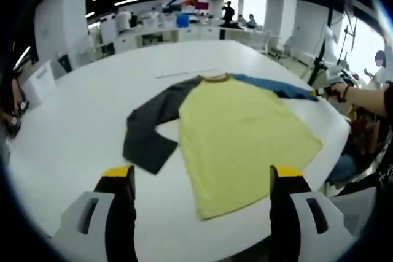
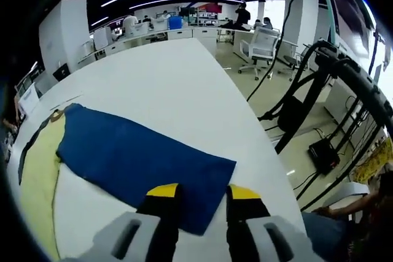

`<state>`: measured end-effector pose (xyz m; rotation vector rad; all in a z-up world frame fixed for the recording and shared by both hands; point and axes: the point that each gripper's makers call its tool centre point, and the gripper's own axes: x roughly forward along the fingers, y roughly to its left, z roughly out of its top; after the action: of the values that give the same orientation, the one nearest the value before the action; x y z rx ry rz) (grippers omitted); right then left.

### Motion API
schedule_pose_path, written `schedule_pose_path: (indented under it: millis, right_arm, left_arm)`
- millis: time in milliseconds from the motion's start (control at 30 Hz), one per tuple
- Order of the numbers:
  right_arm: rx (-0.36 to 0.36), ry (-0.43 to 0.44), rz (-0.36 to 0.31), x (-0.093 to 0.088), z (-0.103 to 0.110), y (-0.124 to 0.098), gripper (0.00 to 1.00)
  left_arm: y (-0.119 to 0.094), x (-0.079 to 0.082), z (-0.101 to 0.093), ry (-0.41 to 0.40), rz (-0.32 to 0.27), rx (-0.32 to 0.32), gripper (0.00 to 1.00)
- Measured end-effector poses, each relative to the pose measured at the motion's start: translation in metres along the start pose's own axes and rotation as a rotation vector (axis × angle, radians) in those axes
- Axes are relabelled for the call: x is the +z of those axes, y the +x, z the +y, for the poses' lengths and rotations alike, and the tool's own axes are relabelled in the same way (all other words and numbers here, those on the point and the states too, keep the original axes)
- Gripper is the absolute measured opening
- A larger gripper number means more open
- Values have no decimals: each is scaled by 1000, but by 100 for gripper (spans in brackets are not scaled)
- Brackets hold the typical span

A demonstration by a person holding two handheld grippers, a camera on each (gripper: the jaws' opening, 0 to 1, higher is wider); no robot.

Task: Fold the garment on the visible template until the final outline fits inside the template.

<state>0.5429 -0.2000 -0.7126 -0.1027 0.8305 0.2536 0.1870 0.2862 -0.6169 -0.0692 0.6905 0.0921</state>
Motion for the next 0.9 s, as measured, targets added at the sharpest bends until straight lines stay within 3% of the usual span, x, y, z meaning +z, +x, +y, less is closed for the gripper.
schedule_pose_path:
  millis: [300, 467, 700, 900]
  right_arm:
    - [-18, 37, 3, 1, -6, 3, 2]
    - [-11, 25, 8, 6, -19, 22, 0]
    - [-22, 44, 15, 6, -11, 11, 0]
    - [-21, 44, 4, 21, -27, 23, 0]
  left_arm:
    - [-6, 5, 1, 13, -9, 12, 86]
    - [-7, 8, 1, 29, -12, 17, 86]
    - [-9, 9, 0, 20, -14, 11, 87]
    - [-12, 9, 5, 23, -13, 23, 92]
